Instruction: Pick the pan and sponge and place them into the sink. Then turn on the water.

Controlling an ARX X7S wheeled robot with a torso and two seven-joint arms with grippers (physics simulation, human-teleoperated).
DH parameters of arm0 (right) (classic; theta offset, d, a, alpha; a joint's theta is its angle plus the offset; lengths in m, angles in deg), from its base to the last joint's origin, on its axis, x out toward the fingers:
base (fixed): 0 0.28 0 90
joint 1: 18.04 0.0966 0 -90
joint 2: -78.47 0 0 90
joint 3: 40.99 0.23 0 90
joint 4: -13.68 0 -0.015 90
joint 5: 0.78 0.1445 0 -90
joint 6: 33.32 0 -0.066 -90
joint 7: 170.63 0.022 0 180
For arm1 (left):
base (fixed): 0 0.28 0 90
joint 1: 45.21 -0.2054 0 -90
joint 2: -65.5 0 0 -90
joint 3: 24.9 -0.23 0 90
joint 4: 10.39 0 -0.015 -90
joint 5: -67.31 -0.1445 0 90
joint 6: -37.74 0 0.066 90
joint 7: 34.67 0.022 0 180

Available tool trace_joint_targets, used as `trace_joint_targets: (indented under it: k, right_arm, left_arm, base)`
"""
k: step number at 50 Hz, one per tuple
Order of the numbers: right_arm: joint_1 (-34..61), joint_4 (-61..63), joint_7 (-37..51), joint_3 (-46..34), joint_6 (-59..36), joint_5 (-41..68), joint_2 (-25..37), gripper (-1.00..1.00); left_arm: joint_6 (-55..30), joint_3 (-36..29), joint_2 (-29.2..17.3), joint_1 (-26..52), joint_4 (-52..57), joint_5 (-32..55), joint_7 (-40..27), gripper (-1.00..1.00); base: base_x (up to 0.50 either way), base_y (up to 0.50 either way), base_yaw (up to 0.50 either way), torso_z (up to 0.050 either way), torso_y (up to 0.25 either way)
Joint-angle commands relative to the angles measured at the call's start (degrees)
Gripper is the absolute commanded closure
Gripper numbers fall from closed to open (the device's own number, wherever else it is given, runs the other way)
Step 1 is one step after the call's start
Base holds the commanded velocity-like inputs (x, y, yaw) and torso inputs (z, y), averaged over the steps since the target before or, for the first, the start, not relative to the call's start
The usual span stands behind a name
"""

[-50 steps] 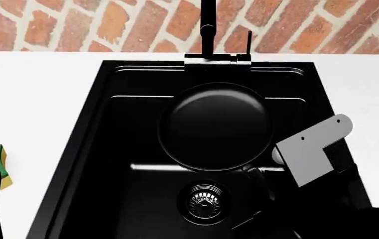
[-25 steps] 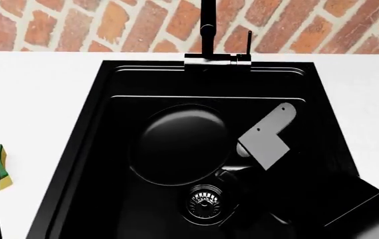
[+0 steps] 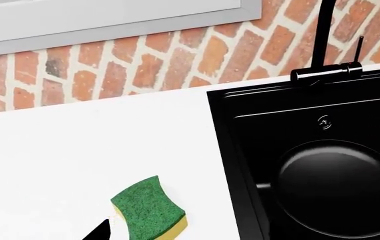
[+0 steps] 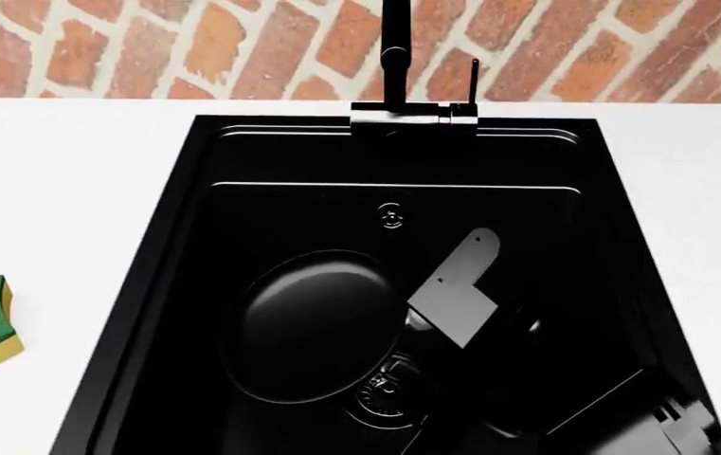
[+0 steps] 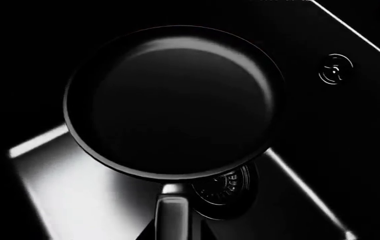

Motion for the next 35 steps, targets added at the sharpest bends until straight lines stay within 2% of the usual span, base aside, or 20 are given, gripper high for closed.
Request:
trace_joint_targets:
  k: [1,6,15,21,35]
  right_arm:
    - [0.50,-10.10,-1.57,0.79,6.09,-4.66,-5.66,1.00]
    - [1.39,-17.65,-3.41,0.57,9.26,-5.38,-8.74,1.00]
    - [1.76,-29.24,-6.57,-0.48,13.33,-6.75,-12.83,1.00]
    - [2.87,-40.82,-7.71,-0.18,19.52,-7.69,-17.18,1.00]
    - [1.81,-41.48,-9.44,4.36,17.86,-13.33,-18.47,1.00]
  left_arm:
    - [0.98,-0.04,0.73,0.01,-0.34,-0.62,0.12,-1.00]
    - [0.84,-1.53,1.52,1.20,-0.96,-1.42,-0.44,-1.00]
    - [1.45,-1.00,1.05,-0.05,-0.83,-1.76,0.11,-1.00]
    - [1.73,0.25,0.20,-1.27,-0.33,-0.83,0.10,-1.00]
    - [2.10,0.06,0.03,-1.75,-0.46,-1.14,-0.10,-1.00]
  base:
    - [0.00,0.00,0.00,0.000,0.000]
    - [0.00,0.00,0.00,0.000,0.000]
    - [0.00,0.00,0.00,0.000,0.000]
    - [0.00,0.00,0.00,0.000,0.002]
    - [0.00,0.00,0.00,0.000,0.000]
